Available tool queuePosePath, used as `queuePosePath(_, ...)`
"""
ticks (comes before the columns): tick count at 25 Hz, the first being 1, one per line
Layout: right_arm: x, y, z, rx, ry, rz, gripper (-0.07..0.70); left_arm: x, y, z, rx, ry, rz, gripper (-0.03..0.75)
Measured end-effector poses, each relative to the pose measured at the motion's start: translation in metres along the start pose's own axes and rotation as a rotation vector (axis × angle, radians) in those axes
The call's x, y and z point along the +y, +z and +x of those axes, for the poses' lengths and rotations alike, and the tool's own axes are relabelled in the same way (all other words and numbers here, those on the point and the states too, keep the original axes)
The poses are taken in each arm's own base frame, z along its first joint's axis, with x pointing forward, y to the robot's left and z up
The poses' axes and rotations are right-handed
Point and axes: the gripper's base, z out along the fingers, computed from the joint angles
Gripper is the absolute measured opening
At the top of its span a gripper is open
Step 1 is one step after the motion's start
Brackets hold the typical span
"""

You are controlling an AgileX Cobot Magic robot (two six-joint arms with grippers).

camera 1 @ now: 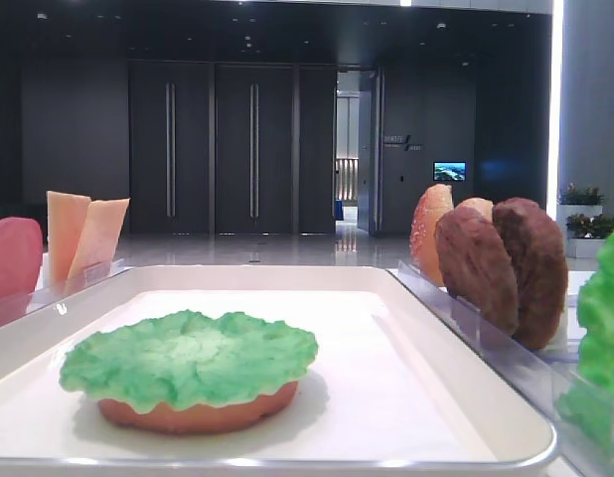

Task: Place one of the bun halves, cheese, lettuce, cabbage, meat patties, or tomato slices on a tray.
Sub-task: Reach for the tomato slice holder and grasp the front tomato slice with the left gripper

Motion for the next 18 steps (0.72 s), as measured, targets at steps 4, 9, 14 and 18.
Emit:
queuePosePath(4, 0.0, 0.0, 0.0, 0.0, 0.001, 0.0, 0.591, 0.0, 0.0, 0.0, 0.0, 0.0, 0.0, 0.643)
queuePosePath(9, 0.0, 0.0, 0.0, 0.0, 0.001, 0.0, 0.591, 0.0, 0.0, 0.0, 0.0, 0.0, 0.0, 0.643)
queuePosePath(14, 0.0001, 0.0, 0.0, 0.0, 0.002, -0.001, 0.591, -0.001, 0.0007, -0.0004, 0.007, -0.005, 0.01, 0.643)
queuePosePath(18, 0.0001, 0.0, 0.0, 0.0, 0.002, -0.001, 0.591, -0.0043, 0.0071, -0.0096, 0.098, -0.01, 0.029, 0.643)
